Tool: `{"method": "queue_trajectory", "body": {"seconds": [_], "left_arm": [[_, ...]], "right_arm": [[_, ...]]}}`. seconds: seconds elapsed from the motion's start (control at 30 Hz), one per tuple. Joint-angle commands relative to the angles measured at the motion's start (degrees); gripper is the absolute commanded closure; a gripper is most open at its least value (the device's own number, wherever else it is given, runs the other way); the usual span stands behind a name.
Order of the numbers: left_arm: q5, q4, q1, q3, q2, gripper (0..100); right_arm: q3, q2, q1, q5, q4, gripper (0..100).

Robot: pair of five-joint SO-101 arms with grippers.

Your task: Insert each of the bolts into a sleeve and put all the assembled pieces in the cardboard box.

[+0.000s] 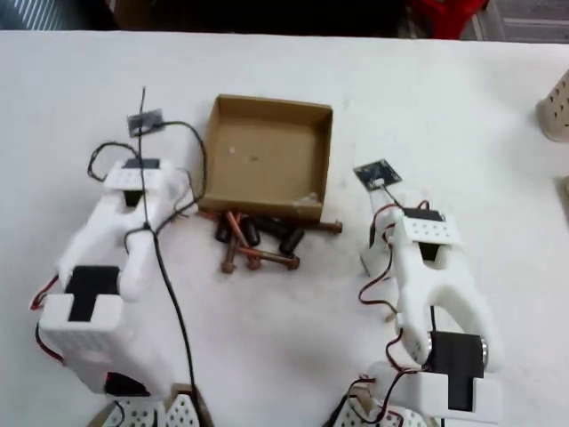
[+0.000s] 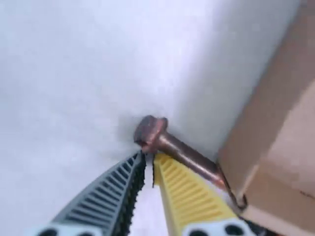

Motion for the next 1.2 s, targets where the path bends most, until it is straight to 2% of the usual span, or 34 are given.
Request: {"method": "queue_trajectory", "body": {"seconds": [0.0, 0.13, 0.23, 0.37, 0.5, 0.7, 0.9, 1.17], "left_arm": [[0.5, -2.7, -3.6, -5.5, -1.5, 94], [3.2, 0.7, -5.0, -8.3, -2.7, 94], [4.0, 3.3, -2.6, -8.4, -3.1, 94], [4.3, 6.8, 0.3, -8.8, -3.2, 86], [7.6, 7.3, 0.1, -8.8, -3.2, 79], [8.2, 5.7, -0.6, -8.9, -2.9, 83], [8.4, 3.8, -0.9, -8.9, -2.8, 83], [14.3, 2.8, -0.7, -9.4, -3.0, 83]], "right_arm": [[-1.8, -0.2, -1.1, 0.9, 0.1, 97.5], [-1.8, -0.2, -1.2, 0.9, 0.1, 97.5], [-1.9, -0.2, -1.4, 0.9, 0.1, 97.5], [-1.9, -0.2, -2.2, 0.9, 0.0, 97.5], [-1.9, -0.2, -2.3, 0.9, 0.0, 97.5], [-1.8, -0.2, -2.4, 0.9, 0.0, 97.5], [-1.8, -0.2, -2.4, 0.9, 0.0, 97.5], [-1.8, -0.2, -2.4, 2.5, 0.3, 97.5]]}}
